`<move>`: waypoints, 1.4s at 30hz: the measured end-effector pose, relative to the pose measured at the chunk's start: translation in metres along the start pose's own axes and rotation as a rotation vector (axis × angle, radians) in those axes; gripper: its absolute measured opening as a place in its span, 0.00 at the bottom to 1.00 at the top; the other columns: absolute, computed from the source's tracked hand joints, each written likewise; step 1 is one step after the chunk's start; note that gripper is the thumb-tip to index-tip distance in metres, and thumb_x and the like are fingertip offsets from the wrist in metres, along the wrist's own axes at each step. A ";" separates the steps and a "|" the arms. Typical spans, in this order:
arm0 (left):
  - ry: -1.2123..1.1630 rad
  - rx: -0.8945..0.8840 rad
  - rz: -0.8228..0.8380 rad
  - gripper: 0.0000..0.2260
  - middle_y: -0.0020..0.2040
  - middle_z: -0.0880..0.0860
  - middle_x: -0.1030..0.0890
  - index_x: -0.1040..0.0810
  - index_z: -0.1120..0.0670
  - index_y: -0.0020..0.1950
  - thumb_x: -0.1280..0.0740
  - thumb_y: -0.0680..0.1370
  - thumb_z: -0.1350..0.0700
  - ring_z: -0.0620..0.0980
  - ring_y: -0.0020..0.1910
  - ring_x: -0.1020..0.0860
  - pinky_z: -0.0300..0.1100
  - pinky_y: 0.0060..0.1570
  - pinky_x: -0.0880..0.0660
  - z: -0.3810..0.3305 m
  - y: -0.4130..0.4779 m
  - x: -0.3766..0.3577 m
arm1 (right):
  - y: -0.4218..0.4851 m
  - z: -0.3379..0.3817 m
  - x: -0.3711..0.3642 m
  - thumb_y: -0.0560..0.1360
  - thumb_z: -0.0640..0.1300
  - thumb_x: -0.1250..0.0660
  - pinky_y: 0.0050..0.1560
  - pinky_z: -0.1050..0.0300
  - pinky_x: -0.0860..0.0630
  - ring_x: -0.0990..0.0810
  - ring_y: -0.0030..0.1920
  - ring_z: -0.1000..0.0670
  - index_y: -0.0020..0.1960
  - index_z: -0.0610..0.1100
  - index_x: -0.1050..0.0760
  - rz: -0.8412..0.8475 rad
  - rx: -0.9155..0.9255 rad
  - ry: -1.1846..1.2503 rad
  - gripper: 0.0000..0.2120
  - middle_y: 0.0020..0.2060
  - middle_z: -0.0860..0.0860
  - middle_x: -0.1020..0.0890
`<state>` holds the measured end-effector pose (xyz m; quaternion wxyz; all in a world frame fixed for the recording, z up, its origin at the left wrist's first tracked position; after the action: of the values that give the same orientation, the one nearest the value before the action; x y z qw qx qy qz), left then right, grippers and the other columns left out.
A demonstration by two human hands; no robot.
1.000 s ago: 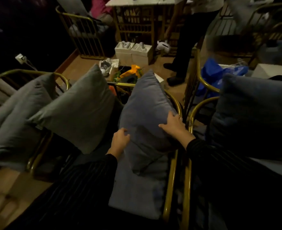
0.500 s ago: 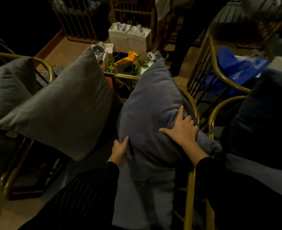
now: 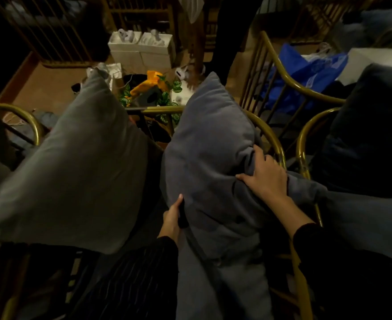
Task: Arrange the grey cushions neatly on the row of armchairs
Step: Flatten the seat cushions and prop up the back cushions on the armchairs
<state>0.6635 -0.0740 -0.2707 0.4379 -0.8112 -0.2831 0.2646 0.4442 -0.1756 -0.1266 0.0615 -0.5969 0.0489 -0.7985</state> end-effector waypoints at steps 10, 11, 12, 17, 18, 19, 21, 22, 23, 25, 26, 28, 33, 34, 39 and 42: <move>0.108 -0.093 -0.171 0.20 0.55 0.60 0.20 0.24 0.64 0.61 0.27 0.73 0.56 0.60 0.54 0.22 0.54 0.55 0.24 -0.007 -0.070 0.000 | -0.044 0.000 0.065 0.74 0.49 0.33 0.48 0.45 0.27 0.21 0.52 0.35 0.62 0.43 0.28 -0.335 0.123 0.163 0.18 0.51 0.39 0.20; 0.131 -0.121 -0.188 0.17 0.55 0.59 0.21 0.23 0.63 0.60 0.29 0.74 0.57 0.59 0.53 0.22 0.53 0.55 0.25 -0.008 -0.080 -0.002 | -0.050 -0.012 0.075 0.75 0.48 0.33 0.48 0.45 0.27 0.21 0.51 0.35 0.61 0.43 0.28 -0.368 0.106 0.197 0.17 0.51 0.39 0.20; 0.169 -0.162 -0.208 0.14 0.55 0.59 0.20 0.23 0.62 0.59 0.30 0.76 0.58 0.58 0.54 0.22 0.52 0.56 0.25 -0.010 -0.095 -0.007 | -0.056 -0.026 0.084 0.75 0.48 0.34 0.47 0.45 0.27 0.21 0.51 0.34 0.60 0.43 0.27 -0.401 0.081 0.227 0.16 0.50 0.39 0.20; 0.304 -0.504 -0.253 0.06 0.42 0.56 0.20 0.23 0.57 0.40 0.34 0.77 0.61 0.54 0.47 0.23 0.46 0.48 0.27 -0.013 -0.173 -0.049 | -0.106 -0.108 0.123 0.77 0.47 0.35 0.39 0.52 0.31 0.20 0.46 0.36 0.52 0.41 0.24 -0.593 -0.003 0.377 0.10 0.45 0.40 0.18; 0.322 -0.579 -0.254 0.07 0.38 0.54 0.22 0.24 0.57 0.39 0.33 0.78 0.61 0.54 0.45 0.24 0.45 0.46 0.28 -0.012 -0.189 -0.060 | -0.118 -0.124 0.132 0.77 0.47 0.36 0.39 0.52 0.31 0.20 0.46 0.37 0.51 0.40 0.24 -0.631 -0.022 0.412 0.10 0.44 0.40 0.18; 0.337 -0.641 -0.233 0.07 0.37 0.53 0.24 0.24 0.58 0.39 0.33 0.77 0.60 0.52 0.43 0.24 0.45 0.45 0.28 -0.006 -0.207 -0.072 | -0.130 -0.143 0.141 0.77 0.48 0.36 0.40 0.51 0.30 0.20 0.45 0.37 0.50 0.40 0.24 -0.667 -0.048 0.444 0.11 0.43 0.40 0.18; 0.355 -0.725 -0.167 0.08 0.35 0.52 0.24 0.25 0.58 0.38 0.33 0.77 0.59 0.49 0.38 0.26 0.44 0.43 0.28 0.009 -0.238 -0.098 | -0.151 -0.184 0.158 0.77 0.48 0.37 0.41 0.49 0.28 0.20 0.44 0.37 0.49 0.40 0.24 -0.732 -0.109 0.482 0.11 0.42 0.39 0.18; 0.357 -0.756 -0.124 0.10 0.35 0.53 0.25 0.26 0.58 0.36 0.33 0.77 0.59 0.48 0.37 0.27 0.44 0.43 0.29 0.019 -0.249 -0.112 | -0.160 -0.206 0.166 0.77 0.49 0.38 0.41 0.49 0.28 0.20 0.44 0.37 0.48 0.40 0.24 -0.758 -0.137 0.500 0.12 0.42 0.38 0.18; 0.362 -0.778 -0.078 0.11 0.35 0.53 0.25 0.27 0.58 0.35 0.32 0.77 0.60 0.48 0.37 0.27 0.43 0.42 0.30 0.031 -0.260 -0.126 | -0.170 -0.228 0.173 0.77 0.49 0.39 0.41 0.48 0.27 0.20 0.44 0.37 0.48 0.40 0.24 -0.780 -0.163 0.516 0.12 0.42 0.38 0.18; 0.381 -0.831 0.023 0.10 0.34 0.54 0.28 0.27 0.59 0.35 0.32 0.76 0.61 0.48 0.37 0.29 0.43 0.39 0.32 0.057 -0.282 -0.158 | -0.188 -0.272 0.186 0.77 0.47 0.39 0.41 0.48 0.27 0.20 0.44 0.36 0.50 0.39 0.24 -0.819 -0.230 0.519 0.12 0.43 0.36 0.18; 0.399 -0.853 0.071 0.10 0.32 0.54 0.29 0.28 0.59 0.35 0.32 0.76 0.62 0.48 0.36 0.31 0.43 0.37 0.33 0.070 -0.292 -0.175 | -0.197 -0.295 0.191 0.78 0.45 0.39 0.42 0.48 0.28 0.20 0.45 0.36 0.51 0.38 0.23 -0.835 -0.281 0.507 0.12 0.44 0.35 0.18; 0.452 -0.895 0.156 0.15 0.30 0.51 0.33 0.33 0.55 0.31 0.31 0.75 0.63 0.46 0.33 0.34 0.43 0.34 0.36 0.101 -0.306 -0.207 | -0.214 -0.342 0.197 0.78 0.43 0.39 0.43 0.49 0.28 0.20 0.48 0.35 0.54 0.37 0.23 -0.851 -0.391 0.482 0.11 0.47 0.33 0.18; 0.682 -0.949 0.226 0.15 0.29 0.49 0.31 0.32 0.54 0.31 0.30 0.74 0.57 0.47 0.31 0.33 0.43 0.35 0.35 0.177 -0.319 -0.265 | -0.240 -0.436 0.188 0.78 0.45 0.41 0.46 0.45 0.27 0.21 0.50 0.31 0.55 0.39 0.24 -0.761 -0.591 0.406 0.12 0.50 0.31 0.20; 0.738 -0.972 0.210 0.15 0.29 0.50 0.30 0.32 0.55 0.32 0.31 0.75 0.57 0.47 0.32 0.32 0.44 0.35 0.34 0.191 -0.320 -0.274 | -0.241 -0.450 0.183 0.79 0.44 0.41 0.47 0.45 0.27 0.22 0.51 0.31 0.56 0.39 0.24 -0.723 -0.629 0.397 0.12 0.51 0.31 0.20; 0.973 -1.032 0.153 0.11 0.39 0.57 0.25 0.33 0.56 0.37 0.35 0.77 0.58 0.57 0.41 0.25 0.51 0.42 0.28 0.244 -0.292 -0.285 | -0.231 -0.495 0.142 0.80 0.48 0.44 0.58 0.42 0.28 0.25 0.60 0.33 0.63 0.43 0.27 -0.392 -0.780 0.403 0.16 0.61 0.36 0.23; 1.167 -1.053 0.065 0.07 0.60 0.61 0.25 0.27 0.59 0.53 0.38 0.80 0.55 0.62 0.59 0.26 0.55 0.58 0.27 0.257 -0.270 -0.279 | -0.215 -0.493 0.127 0.81 0.49 0.47 0.62 0.38 0.31 0.28 0.64 0.33 0.66 0.42 0.32 -0.282 -0.766 0.293 0.18 0.64 0.35 0.26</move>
<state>0.2327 -0.0001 -0.1105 0.0656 -0.9277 -0.0718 -0.3604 -0.0725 0.0193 -0.1127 -0.2818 -0.4579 0.2676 -0.7996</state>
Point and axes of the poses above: each hand's wrist, its own y-axis towards the middle knuckle, its own x-axis out of the back of the hand, z = x × y, the point moved 2 cm from there along y, towards the middle knuckle
